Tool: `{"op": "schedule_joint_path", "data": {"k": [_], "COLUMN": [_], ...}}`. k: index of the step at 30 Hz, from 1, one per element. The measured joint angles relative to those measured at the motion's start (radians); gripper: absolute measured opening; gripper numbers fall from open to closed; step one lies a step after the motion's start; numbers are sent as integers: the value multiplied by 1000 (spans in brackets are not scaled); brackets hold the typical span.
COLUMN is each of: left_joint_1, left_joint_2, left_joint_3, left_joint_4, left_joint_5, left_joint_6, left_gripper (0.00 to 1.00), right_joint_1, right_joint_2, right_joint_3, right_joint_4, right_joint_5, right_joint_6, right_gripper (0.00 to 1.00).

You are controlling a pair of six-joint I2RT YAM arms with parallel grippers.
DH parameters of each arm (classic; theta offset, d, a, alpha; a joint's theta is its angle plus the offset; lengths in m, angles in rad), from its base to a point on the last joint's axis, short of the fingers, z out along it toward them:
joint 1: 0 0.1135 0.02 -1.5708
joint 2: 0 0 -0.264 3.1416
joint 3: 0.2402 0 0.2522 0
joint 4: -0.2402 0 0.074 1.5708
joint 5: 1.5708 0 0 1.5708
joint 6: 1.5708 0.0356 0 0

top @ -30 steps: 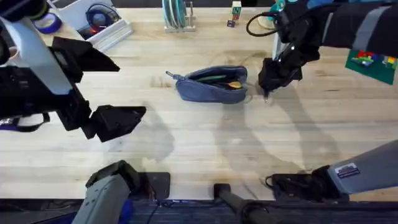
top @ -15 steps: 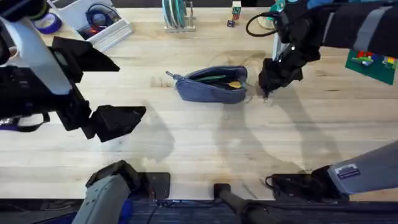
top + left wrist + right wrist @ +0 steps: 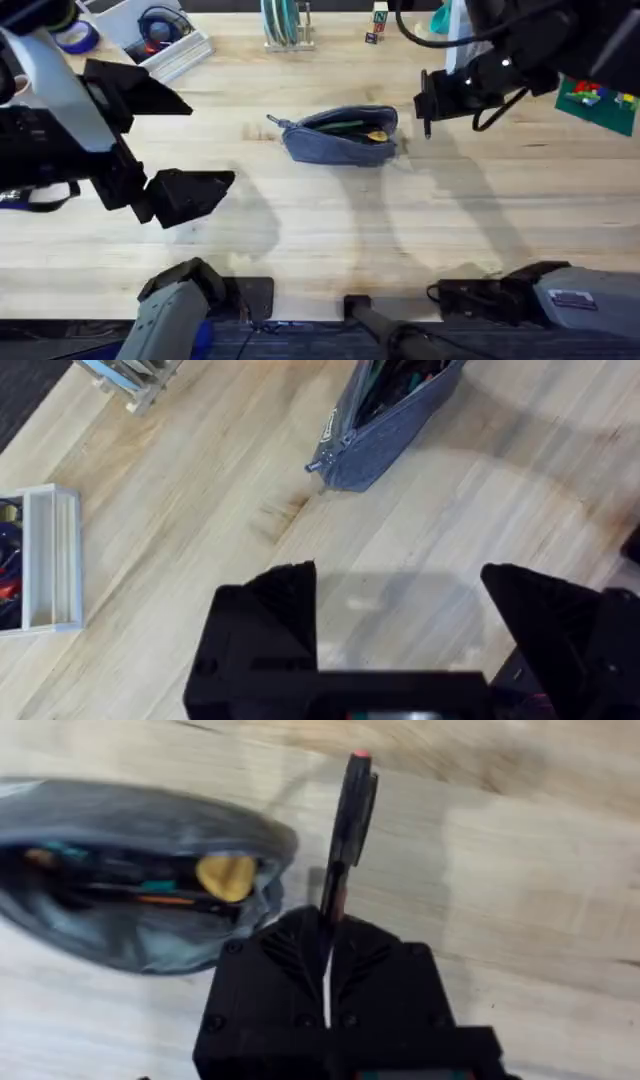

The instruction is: Unzip the bag, pick up the pens from the table one at a time and place them inside, then zip the bag closed.

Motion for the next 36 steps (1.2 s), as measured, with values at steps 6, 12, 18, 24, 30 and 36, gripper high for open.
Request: {"op": "schedule_joint_path", "data": {"k": [6,12,18,24,30,36], "left_joint_1": [0,0,0,0,0,0], "left_joint_2": [0,0,0,0,0,0], "left_joint_3": [0,0,0,0,0,0], "left_joint_4": [0,0,0,0,0,0], "left_joint_5": [0,0,0,0,0,0], "left_joint_6": [0,0,0,0,0,0], "left_gripper": [995,995,995,995,995,995], "right_joint_1": [67,118,138,150,154,154], "right_joint_2": [-99,-153,-154,-154,-128,-68], "right_joint_3": [0,0,0,0,0,0], "right_joint_4": [4,5,1,-25,-27,-20], "right_joint_5": [0,-3,-111,-241,-296,-320], "right_joint_6": [-102,-321,-664,-1012,-1189,-1270], "right_gripper": [31,31,32,31,54,34]}}
